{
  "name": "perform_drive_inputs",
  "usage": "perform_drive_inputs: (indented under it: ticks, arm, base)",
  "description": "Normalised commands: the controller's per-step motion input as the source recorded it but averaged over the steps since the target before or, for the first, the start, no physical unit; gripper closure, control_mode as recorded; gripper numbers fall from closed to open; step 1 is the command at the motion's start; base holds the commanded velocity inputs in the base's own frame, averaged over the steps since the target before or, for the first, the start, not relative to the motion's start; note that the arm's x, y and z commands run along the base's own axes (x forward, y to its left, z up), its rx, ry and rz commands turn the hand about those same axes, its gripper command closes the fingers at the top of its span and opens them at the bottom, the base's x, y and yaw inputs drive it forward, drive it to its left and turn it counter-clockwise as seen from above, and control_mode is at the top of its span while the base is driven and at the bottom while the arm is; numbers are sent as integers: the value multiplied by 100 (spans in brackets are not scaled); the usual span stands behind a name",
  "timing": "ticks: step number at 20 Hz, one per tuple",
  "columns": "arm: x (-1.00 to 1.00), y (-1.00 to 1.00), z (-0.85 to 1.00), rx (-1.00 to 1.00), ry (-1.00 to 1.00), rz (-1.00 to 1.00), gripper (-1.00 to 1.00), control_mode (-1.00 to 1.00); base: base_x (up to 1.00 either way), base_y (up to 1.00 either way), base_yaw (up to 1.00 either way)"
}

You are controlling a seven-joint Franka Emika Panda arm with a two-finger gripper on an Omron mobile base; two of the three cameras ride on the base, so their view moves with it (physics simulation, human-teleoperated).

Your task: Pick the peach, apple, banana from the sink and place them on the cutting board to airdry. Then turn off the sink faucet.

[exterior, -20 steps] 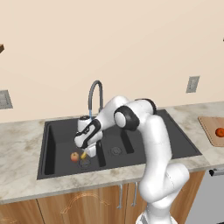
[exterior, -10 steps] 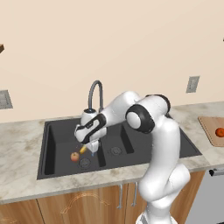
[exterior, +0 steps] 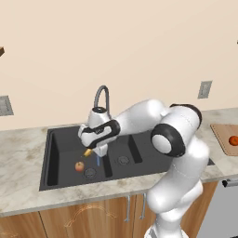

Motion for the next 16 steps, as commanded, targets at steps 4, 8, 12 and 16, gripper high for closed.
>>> perform_drive_inputs:
  ticks: [4,8,12,16]
  arm:
    - [-21,5,88,1,0,8,100,-100]
    - [-30,0,87,1,-1,11,100,-100]
    - [-37,0,69,0,0,11,100,-100]
    - [-54,-12,52,0,-7,16,100,-100]
  base:
    - [0,0,0]
    - [0,0,0]
    - [0,0,0]
    - [0,0,0]
